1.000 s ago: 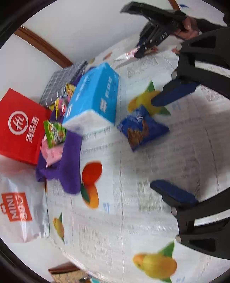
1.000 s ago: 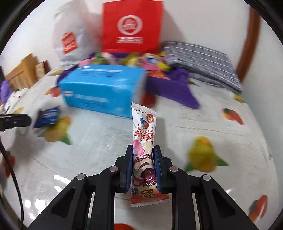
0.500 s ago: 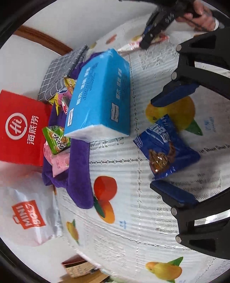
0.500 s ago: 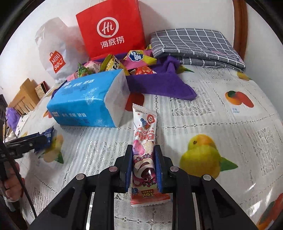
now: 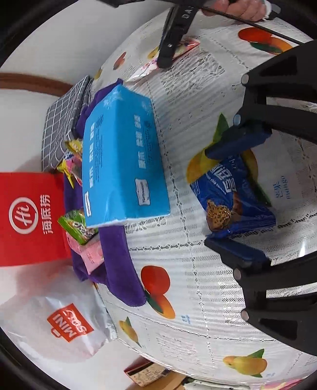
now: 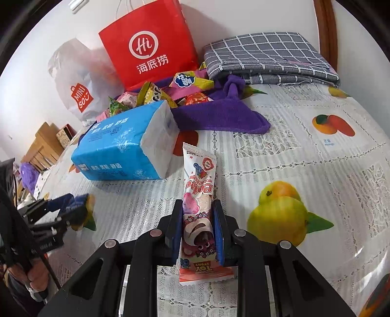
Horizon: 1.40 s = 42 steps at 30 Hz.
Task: Organize snacks
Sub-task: 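Grasp the blue chip bag with the left tool while the right tool holds the stick candy, then lift the blue bag and stick candy toward the purple towel with both tools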
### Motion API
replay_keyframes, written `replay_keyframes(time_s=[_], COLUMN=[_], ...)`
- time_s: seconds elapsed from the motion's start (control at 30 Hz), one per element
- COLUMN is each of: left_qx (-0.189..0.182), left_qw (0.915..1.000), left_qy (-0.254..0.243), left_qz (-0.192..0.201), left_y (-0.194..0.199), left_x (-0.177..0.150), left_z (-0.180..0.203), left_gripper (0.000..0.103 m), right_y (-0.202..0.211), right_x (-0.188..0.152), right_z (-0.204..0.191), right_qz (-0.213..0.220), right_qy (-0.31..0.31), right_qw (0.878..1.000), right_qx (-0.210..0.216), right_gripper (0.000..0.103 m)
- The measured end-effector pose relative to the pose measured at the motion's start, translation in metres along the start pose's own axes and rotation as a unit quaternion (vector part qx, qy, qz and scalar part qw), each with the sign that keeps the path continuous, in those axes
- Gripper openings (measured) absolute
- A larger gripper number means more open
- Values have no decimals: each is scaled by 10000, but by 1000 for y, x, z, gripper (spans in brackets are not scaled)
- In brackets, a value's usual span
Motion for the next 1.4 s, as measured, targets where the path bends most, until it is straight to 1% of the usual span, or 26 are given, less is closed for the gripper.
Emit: replay_keyframes(time_s=[0.07, 0.1, 0.13, 0.27, 0.3, 0.33, 0.43, 0.63, 0.7, 0.9, 1.1, 1.2, 1.3, 1.4], left_qx=[42, 33, -10, -41, -54, -67, -120, -276, -316, -440, -703, -821, -812, -769], left_qw=[10000, 10000, 10000, 10000, 10000, 9999, 9999, 9995, 9994, 9987, 9968, 9958, 9959, 9961], left_qy=[11, 3, -4, -7, -22, -39, -70, 18, 63, 219, 370, 407, 405, 417], left_qz=[10, 16, 39, 69, 73, 82, 94, 122, 135, 120, 13, -14, -56, -102], left_y=[-1, -1, 0, 3, 4, 6, 12, 23, 26, 36, 42, 46, 49, 49], left_x=[0, 0, 1, -1, -3, -4, -11, -23, -26, -34, -37, -37, -36, -35], left_z=[1, 2, 2, 3, 3, 4, 5, 0, -1, -2, -4, -5, -9, -17], left_gripper=[65, 62, 56, 49, 45, 44, 43, 43, 42, 42, 40, 40, 39, 39], right_y=[-1, -2, -2, -2, -2, -2, -2, -3, -3, -3, -4, -2, 2, 8], right_x=[-1, -1, -1, -1, 0, 0, 0, -2, -2, -1, -1, -2, -4, -7], right_z=[0, 0, 0, -1, -2, -2, -4, -8, -8, -4, -7, -6, -5, -6], right_qz=[-6, -6, -7, -19, -23, -29, -37, -76, -73, -57, -44, -28, 19, 41], right_qy=[29, 43, 59, 125, 141, 171, 268, 575, 579, 413, 537, 574, 530, 409], right_qw=[10000, 10000, 10000, 9998, 9998, 9997, 9992, 9964, 9964, 9981, 9967, 9953, 9945, 9955], right_qx=[-28, -44, -61, -129, -146, -183, -294, -613, -616, -444, -602, -780, -906, -853], right_gripper=[24, 24, 24, 24, 24, 24, 25, 26, 26, 24, 22, 22, 21, 21])
Point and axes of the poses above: each gripper's, at about its wrist camera, not at the fingertips, and y roughly against the way its jaws point, z to its right, x to its top, the point moved 10 cm from there along -y, roughly the way its jaws point, and after that the axes turned 1 degree about -x, right-handed, at the moved point
